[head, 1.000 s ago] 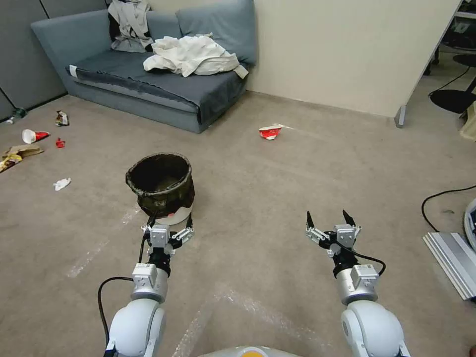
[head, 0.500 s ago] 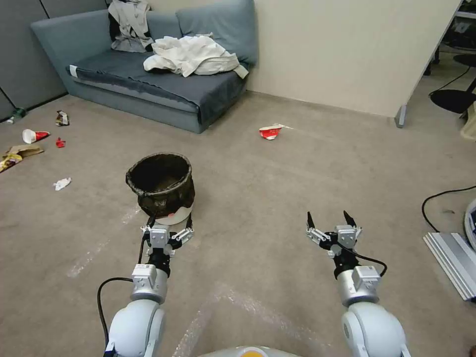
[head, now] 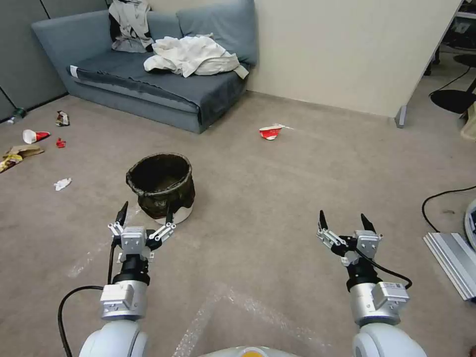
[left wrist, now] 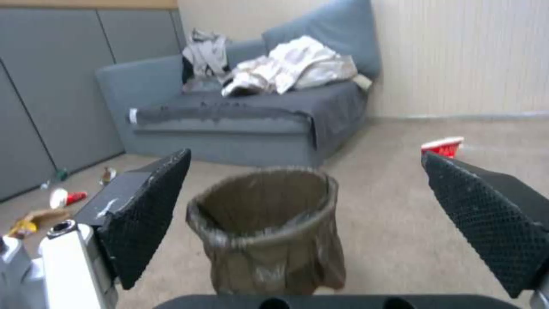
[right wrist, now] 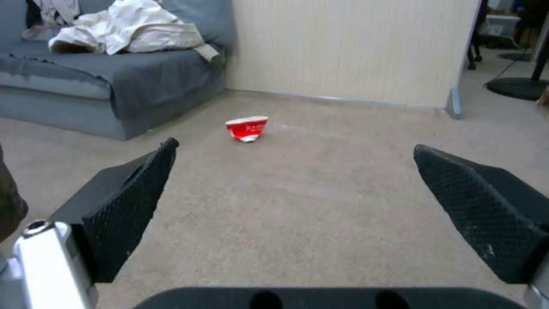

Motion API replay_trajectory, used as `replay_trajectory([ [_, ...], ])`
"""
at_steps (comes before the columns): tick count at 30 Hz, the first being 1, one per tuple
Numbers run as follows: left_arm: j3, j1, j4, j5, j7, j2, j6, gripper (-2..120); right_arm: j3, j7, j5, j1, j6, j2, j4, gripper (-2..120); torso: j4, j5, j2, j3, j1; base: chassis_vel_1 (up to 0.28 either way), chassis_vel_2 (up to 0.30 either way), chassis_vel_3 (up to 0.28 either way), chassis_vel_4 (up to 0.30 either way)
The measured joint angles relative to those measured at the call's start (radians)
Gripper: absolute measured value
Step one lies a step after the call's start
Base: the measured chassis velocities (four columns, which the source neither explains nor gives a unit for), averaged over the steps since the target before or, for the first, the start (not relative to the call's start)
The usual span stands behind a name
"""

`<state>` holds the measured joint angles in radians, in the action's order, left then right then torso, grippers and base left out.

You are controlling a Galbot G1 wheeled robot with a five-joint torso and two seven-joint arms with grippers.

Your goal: Pick up the trash can from the floor.

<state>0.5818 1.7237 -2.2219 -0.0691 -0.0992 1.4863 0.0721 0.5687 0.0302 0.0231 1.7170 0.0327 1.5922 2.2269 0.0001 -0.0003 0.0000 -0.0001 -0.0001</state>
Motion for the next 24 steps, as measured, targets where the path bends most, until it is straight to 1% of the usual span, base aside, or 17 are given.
replay_trajectory([
  [6,-0.003,-0.002,0.016,0.002,0.002,0.000,-0.010,100,0.001,-0.001,0.000,-0.005,0.001,-0.001,-0.005,100,-0.0001,0.0003,0.000,0.000,0.000,0.000,0.000,0.000,0.000],
  [16,-0.003,-0.004,-0.006,0.000,0.005,-0.001,-0.020,100,0.000,-0.001,0.001,-0.013,0.007,-0.002,-0.005,100,-0.0001,0.0003,0.000,0.000,0.000,0.000,0.000,0.000,0.000],
  [24,-0.004,-0.004,-0.004,-0.002,0.008,-0.001,-0.022,100,0.000,0.000,0.001,-0.013,0.009,-0.002,-0.005,100,-0.0001,0.0003,0.000,0.000,0.000,0.014,0.021,0.018,0.019],
])
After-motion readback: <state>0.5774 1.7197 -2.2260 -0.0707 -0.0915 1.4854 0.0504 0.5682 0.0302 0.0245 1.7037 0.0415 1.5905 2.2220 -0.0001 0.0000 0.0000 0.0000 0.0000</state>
